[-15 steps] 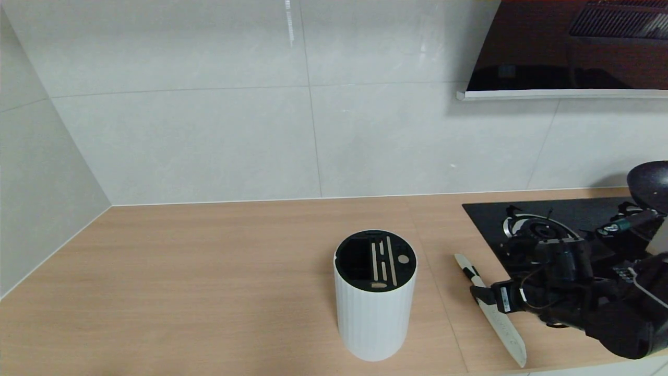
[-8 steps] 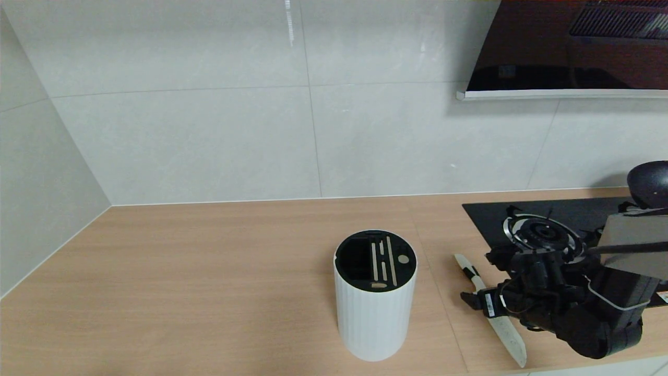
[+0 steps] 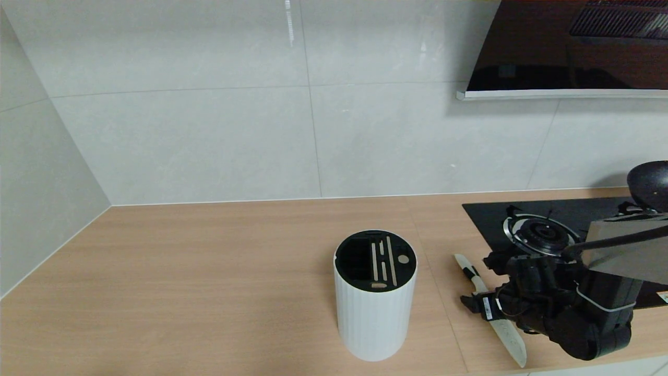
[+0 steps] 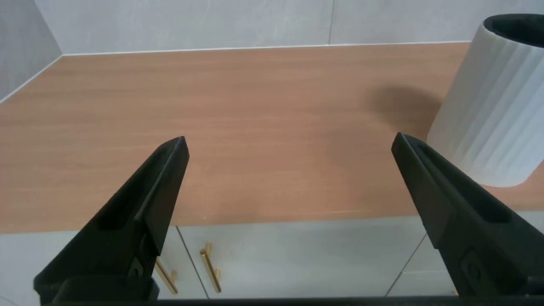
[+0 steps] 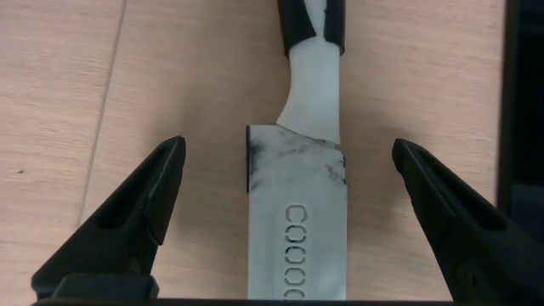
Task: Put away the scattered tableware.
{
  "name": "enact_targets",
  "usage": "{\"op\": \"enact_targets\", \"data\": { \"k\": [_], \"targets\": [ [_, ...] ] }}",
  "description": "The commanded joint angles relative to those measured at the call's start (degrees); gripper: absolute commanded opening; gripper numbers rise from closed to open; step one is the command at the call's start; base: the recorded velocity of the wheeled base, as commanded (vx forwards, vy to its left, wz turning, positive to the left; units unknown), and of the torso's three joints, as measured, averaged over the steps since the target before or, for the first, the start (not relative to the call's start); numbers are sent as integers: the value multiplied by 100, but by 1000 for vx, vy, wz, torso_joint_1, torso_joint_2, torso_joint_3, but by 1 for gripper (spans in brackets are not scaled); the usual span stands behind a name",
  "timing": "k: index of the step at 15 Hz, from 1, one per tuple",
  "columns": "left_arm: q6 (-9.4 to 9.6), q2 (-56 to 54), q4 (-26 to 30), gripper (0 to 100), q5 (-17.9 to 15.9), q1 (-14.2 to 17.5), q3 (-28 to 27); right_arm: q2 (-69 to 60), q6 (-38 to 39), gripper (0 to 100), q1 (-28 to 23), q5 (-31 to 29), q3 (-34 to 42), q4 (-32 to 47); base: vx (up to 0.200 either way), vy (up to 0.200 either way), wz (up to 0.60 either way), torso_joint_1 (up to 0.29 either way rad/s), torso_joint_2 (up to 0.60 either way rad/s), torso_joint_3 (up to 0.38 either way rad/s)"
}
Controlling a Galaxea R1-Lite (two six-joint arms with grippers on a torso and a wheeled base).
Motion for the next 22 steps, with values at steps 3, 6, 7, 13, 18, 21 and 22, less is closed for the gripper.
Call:
{"op": "enact_targets", "data": {
  "k": [3, 6, 7, 13, 18, 21, 22],
  "targets": [
    [0, 9, 0, 100, 3, 0, 0, 68, -2, 0, -1, 1, 5, -8, 0, 0, 0, 0, 0, 0],
    [0, 0, 0, 100, 3, 0, 0, 94, -29, 0, -1, 1, 14, -8, 0, 0, 0, 0, 0, 0],
    [0, 0, 0, 100, 3, 0, 0, 85, -38, 0, -1, 1, 14, -17, 0, 0, 0, 0, 0, 0],
    [26, 0, 0, 100, -6, 0, 0, -916, -2, 0, 26, -184, 286, -281, 0, 0, 0, 0, 0, 0],
    [18, 598, 554, 100, -120, -176, -1327, -3166, -2, 0, 52, -184, -188, 387, 0, 0, 0, 0, 0, 0],
    [26, 2197, 967, 100, -1017, -229, -2443, -4001, 68, 0, 421, -175, -1287, 2198, 0, 0, 0, 0, 0, 0],
    [53, 3454, 905, 100, -1087, -237, -3226, -4239, 235, 0, 826, -184, -1788, 2804, 0, 0, 0, 0, 0, 0]
  ]
}}
